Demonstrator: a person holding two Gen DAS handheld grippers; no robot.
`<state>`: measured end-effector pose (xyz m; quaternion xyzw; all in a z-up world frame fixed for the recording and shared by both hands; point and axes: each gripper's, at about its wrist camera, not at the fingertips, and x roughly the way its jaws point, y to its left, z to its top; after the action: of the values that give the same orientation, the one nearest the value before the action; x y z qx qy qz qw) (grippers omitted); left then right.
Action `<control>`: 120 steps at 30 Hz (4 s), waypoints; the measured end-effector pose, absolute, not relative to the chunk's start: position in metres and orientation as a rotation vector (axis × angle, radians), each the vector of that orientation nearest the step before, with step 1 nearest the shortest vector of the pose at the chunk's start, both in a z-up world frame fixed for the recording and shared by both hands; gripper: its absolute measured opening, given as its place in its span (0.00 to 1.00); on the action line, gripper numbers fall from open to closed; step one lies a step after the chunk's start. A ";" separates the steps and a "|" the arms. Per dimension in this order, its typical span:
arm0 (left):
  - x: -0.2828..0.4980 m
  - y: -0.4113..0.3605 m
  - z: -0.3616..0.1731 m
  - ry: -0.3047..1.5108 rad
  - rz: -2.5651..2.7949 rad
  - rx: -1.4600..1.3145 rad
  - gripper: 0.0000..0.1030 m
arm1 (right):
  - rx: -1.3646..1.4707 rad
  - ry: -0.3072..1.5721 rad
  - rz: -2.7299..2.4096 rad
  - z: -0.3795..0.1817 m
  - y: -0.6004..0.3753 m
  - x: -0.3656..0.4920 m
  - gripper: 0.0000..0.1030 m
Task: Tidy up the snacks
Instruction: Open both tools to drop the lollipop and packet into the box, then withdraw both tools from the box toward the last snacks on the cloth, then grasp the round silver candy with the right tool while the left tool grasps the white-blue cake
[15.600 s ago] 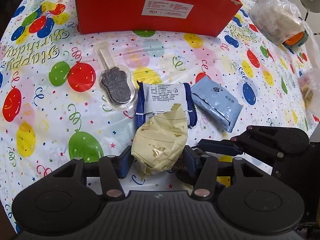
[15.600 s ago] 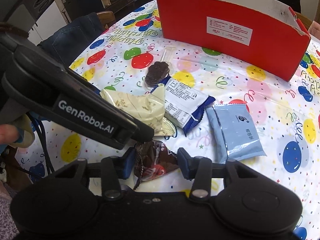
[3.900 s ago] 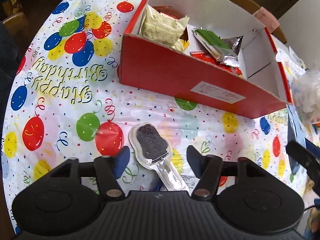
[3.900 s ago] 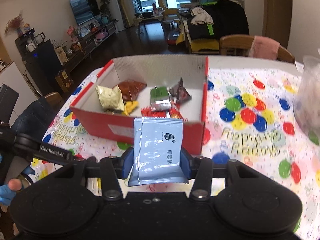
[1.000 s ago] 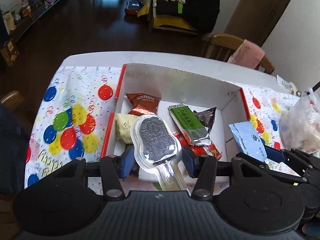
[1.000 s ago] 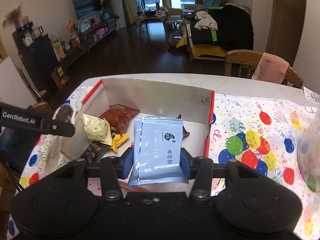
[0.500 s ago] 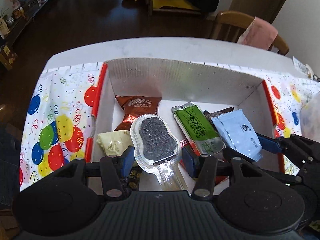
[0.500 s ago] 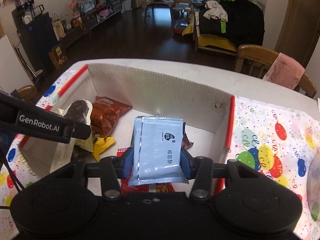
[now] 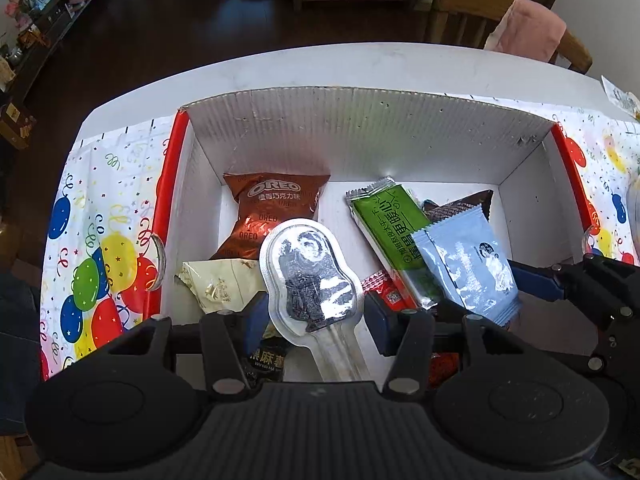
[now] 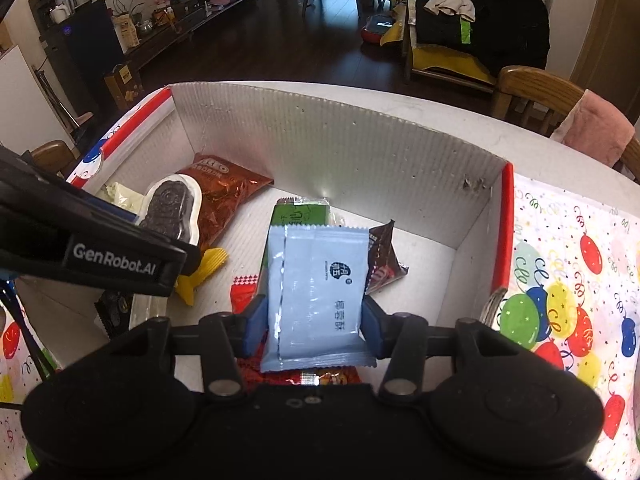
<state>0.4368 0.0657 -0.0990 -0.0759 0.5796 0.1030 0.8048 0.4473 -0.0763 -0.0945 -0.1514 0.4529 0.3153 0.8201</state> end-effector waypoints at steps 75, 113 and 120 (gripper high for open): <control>0.128 0.062 -0.084 1.036 0.082 -0.232 0.78 | -0.297 0.995 0.841 -0.102 -0.146 0.127 0.97; 0.117 0.041 -0.111 1.135 0.005 -0.181 0.78 | -0.499 1.012 0.941 -0.145 -0.126 0.098 0.31; 0.153 0.021 -0.109 1.163 -0.040 -0.119 0.78 | -0.379 1.012 0.881 -0.139 -0.145 0.120 0.31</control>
<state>0.1535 0.0211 -0.1094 -0.0563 0.5490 -0.0188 0.8337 0.1202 -0.1448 -0.1388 -0.1743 0.4659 0.4057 0.7668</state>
